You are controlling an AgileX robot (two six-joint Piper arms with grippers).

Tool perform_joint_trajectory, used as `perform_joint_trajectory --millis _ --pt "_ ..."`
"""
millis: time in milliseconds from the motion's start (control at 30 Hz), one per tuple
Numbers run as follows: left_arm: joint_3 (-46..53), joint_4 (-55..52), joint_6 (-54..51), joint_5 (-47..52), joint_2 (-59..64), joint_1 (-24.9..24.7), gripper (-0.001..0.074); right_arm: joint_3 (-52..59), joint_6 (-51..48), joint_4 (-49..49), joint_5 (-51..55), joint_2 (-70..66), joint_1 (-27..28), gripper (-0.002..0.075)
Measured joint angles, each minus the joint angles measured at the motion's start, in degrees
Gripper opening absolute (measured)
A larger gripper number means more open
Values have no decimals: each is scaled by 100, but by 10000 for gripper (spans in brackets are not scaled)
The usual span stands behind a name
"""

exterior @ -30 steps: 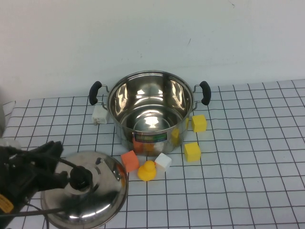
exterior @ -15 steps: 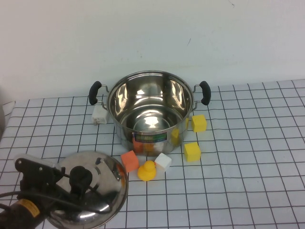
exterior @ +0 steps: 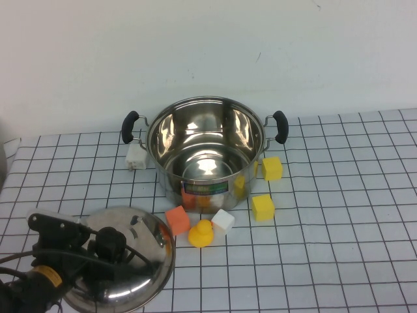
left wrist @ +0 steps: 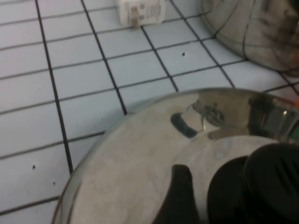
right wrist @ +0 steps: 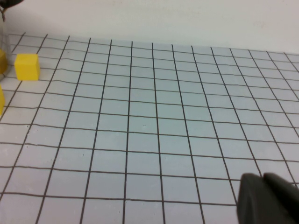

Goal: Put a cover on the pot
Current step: Pick up the pot lid

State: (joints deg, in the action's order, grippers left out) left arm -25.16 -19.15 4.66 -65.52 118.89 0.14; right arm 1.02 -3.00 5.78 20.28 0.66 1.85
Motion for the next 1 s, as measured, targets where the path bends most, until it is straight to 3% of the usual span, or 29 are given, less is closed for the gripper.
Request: perform_joint_trajectory --millis 267,667,1000 --pt "0 122 -25 -45 71 0 333 0 0 0 0 0 0 9" --pt "7 288 -26 52 -49 0 333 0 0 0 0 0 0 9" --pt "123 988 -17 117 -1622 0 333 0 0 0 0 0 0 9"
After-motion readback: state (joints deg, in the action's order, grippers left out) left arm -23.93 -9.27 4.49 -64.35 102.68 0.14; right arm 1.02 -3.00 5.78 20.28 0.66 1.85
